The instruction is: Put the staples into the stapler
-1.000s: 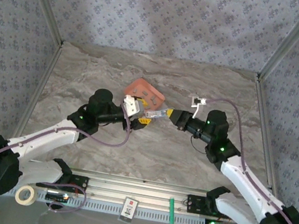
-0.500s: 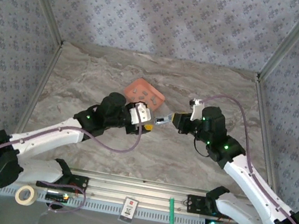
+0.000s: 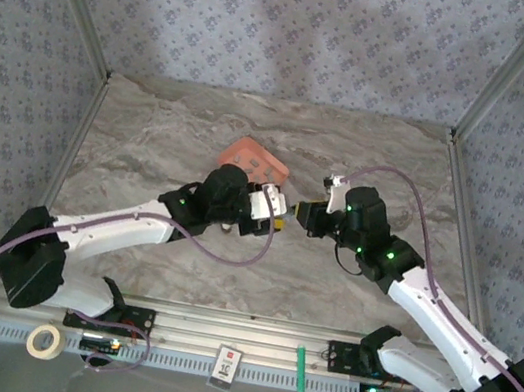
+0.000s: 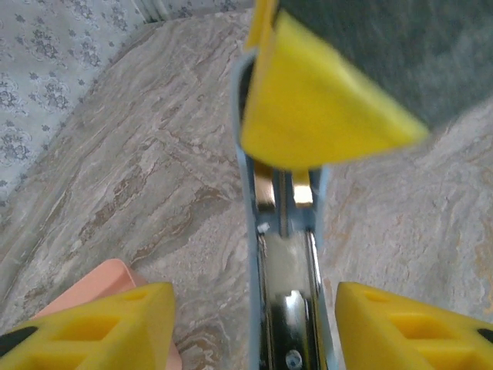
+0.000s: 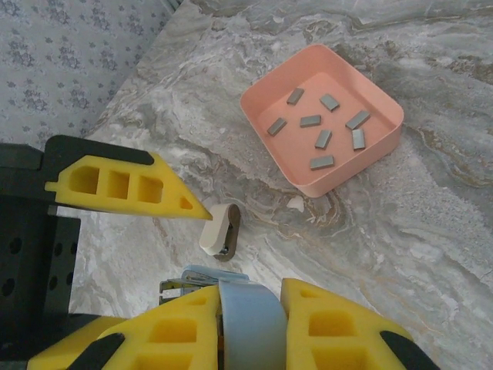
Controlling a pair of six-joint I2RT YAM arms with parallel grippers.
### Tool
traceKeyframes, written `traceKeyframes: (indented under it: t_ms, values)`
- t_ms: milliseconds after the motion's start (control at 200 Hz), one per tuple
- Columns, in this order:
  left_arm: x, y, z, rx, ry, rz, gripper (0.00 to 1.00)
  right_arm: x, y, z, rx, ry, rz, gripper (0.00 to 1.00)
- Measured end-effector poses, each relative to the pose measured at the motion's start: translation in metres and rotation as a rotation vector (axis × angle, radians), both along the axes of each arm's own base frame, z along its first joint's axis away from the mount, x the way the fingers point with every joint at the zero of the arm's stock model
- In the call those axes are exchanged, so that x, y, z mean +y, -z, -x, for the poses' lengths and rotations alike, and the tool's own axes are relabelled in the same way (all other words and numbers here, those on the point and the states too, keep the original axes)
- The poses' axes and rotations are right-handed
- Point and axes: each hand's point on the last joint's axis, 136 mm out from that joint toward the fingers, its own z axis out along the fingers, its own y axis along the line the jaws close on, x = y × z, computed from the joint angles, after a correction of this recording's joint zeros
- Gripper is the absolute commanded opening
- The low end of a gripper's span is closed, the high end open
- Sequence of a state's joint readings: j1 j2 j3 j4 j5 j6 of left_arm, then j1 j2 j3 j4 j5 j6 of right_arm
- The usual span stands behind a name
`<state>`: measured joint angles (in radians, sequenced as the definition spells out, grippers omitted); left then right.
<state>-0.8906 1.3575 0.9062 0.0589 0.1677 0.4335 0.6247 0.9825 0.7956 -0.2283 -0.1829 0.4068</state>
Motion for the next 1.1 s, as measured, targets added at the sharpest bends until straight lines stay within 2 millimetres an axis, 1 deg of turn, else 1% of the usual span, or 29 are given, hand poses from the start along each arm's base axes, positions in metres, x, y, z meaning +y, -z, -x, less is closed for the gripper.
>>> traceKeyframes:
  t_ms: [110,380,475,625,710,925,1099]
  values:
    - [-0.006,-0.001,-0.004,-0.001,0.001,0.003,0.52,0.002,-0.001,0.0,-0.003,-0.007,-0.005,0.13]
    - [-0.013,0.003,-0.008,0.016,0.007,0.001,0.48,-0.002,0.001,-0.005,-0.004,0.021,0.001,0.13]
    - [-0.014,0.004,-0.007,0.025,0.012,0.004,0.53,-0.003,0.003,-0.005,0.001,0.025,0.0,0.12]
    - [-0.019,0.001,-0.005,0.03,0.03,0.027,0.54,-0.001,0.002,-0.004,0.015,0.024,-0.022,0.12]
    - [-0.02,0.001,-0.003,0.032,0.039,0.03,0.57,-0.004,0.002,-0.006,0.022,0.039,-0.028,0.12]
    - [-0.02,0.001,0.001,0.045,0.056,0.029,0.58,-0.013,0.002,-0.012,0.04,0.068,-0.048,0.11]
    - [-0.02,0.001,0.001,0.046,0.055,0.028,0.55,-0.009,0.003,-0.009,0.056,0.047,-0.081,0.12]
